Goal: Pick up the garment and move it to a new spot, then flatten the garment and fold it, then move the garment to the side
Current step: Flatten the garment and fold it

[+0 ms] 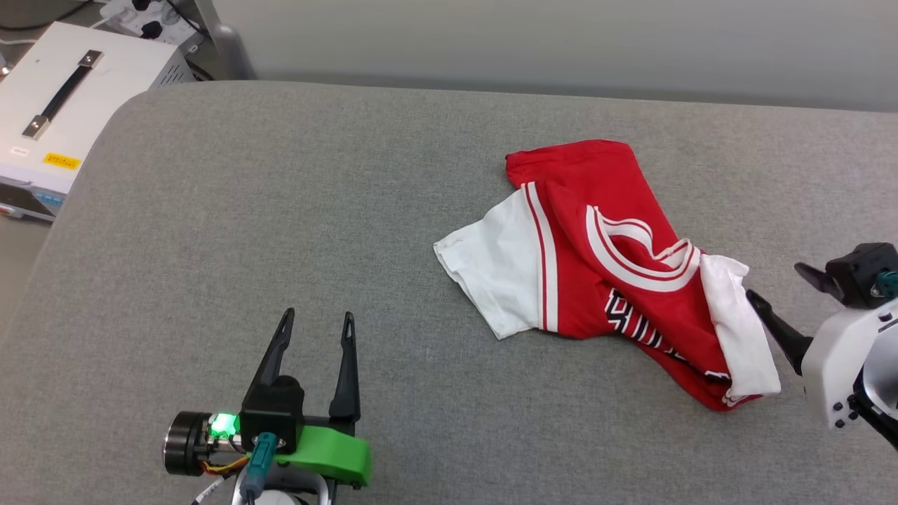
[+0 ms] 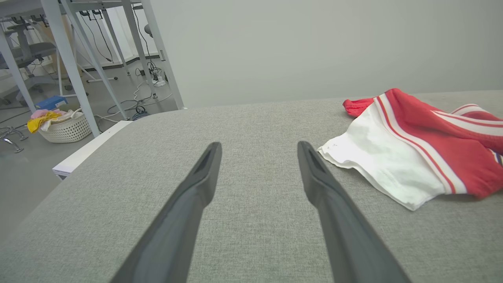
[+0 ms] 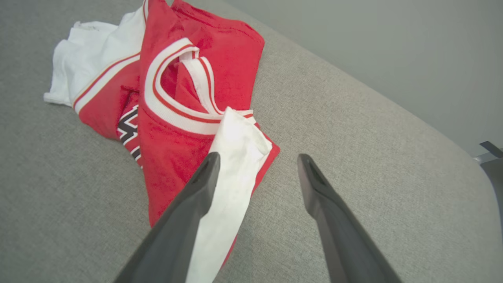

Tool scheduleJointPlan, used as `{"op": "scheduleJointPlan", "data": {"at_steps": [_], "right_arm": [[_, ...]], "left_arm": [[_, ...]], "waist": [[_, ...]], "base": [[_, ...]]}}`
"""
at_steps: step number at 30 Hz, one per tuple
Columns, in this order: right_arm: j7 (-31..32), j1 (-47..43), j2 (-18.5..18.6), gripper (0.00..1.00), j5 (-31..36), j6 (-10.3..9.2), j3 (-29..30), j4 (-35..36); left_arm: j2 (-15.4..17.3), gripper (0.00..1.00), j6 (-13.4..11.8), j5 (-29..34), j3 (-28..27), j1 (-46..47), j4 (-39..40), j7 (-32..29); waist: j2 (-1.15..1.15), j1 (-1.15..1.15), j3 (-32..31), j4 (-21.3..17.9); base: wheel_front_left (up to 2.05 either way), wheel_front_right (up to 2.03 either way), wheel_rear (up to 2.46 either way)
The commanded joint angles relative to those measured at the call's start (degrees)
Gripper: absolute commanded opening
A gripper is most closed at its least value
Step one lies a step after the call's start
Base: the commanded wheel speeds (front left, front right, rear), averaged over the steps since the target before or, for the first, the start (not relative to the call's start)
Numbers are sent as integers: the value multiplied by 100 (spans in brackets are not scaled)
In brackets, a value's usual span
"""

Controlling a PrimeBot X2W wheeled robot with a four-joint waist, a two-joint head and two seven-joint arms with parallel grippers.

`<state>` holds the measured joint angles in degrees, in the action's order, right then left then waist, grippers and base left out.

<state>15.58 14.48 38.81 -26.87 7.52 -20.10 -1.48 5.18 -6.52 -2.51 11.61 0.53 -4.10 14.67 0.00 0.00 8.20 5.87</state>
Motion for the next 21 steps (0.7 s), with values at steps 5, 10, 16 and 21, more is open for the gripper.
{"op": "scheduleJointPlan", "data": {"at_steps": [5, 10, 16, 21], "right_arm": [[677, 276, 229, 100, -526, -3, -520, -249], [915, 402, 205, 100, -662, -3, -1079, -794], [669, 428, 83, 100, -809, -3, -1677, -1394], [-57, 557, -6, 0, -877, -3, -1616, -1490]], "left_arm": [[-79, 100, 31, 47, 19, 270, 37, 33], [-125, 100, 29, 51, 40, 410, 48, 33], [-161, 100, -1, 52, 51, 448, 19, 33], [-170, 100, -23, 51, -23, 339, -27, 33]], "waist": [[0, 0, 439, 193], [0, 0, 694, 303], [0, 0, 747, 329], [0, 0, 540, 175]], "base": [[0, 0, 0], [0, 0, 0], [0, 0, 0], [0, 0, 0]]}}
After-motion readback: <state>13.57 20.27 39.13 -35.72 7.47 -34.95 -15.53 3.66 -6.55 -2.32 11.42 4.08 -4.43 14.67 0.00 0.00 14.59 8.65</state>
